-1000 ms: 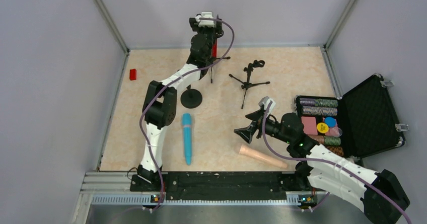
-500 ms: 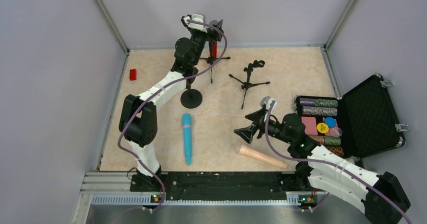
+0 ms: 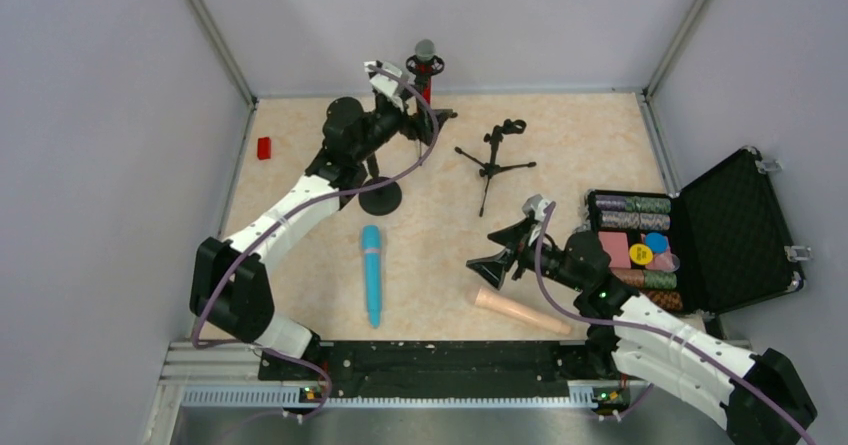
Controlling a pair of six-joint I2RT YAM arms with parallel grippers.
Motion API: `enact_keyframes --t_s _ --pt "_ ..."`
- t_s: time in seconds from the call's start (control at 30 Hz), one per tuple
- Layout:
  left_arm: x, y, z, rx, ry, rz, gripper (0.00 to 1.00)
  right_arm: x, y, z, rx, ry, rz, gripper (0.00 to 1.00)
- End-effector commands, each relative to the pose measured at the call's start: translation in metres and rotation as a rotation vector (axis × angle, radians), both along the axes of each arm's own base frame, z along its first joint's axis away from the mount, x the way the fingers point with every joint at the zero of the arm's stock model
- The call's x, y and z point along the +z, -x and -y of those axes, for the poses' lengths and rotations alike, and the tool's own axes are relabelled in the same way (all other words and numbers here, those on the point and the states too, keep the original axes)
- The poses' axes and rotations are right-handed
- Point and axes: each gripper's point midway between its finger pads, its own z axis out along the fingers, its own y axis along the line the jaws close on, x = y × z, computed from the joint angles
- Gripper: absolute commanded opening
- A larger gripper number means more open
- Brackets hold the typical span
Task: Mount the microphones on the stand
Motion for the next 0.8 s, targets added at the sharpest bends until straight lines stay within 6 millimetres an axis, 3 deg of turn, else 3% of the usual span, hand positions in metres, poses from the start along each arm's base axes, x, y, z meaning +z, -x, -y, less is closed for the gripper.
enact_keyframes --t_s 0.0,0.4,0.53,0.77 --pt "-0.031 0.04 0.003 -0.102 -0.024 -0.197 0.96 0.013 0.002 -0.001 0.002 -0.047 0.016 0.98" --pt "-0.131 0.083 -0.023 -0.002 -0.092 -0.721 0.99 0.006 0.001 0.0 -0.015 -0.054 -0.014 0.98" --pt "-0.166 0.1 -0.038 0.074 -0.131 -0.912 0.99 0.005 0.001 0.001 -0.02 -0.05 -0.018 0.98" --pt "-0.211 0.129 -0.068 0.206 -0.243 -1.098 0.99 0.0 0.001 0.002 -0.026 -0.052 -0.028 0.98"
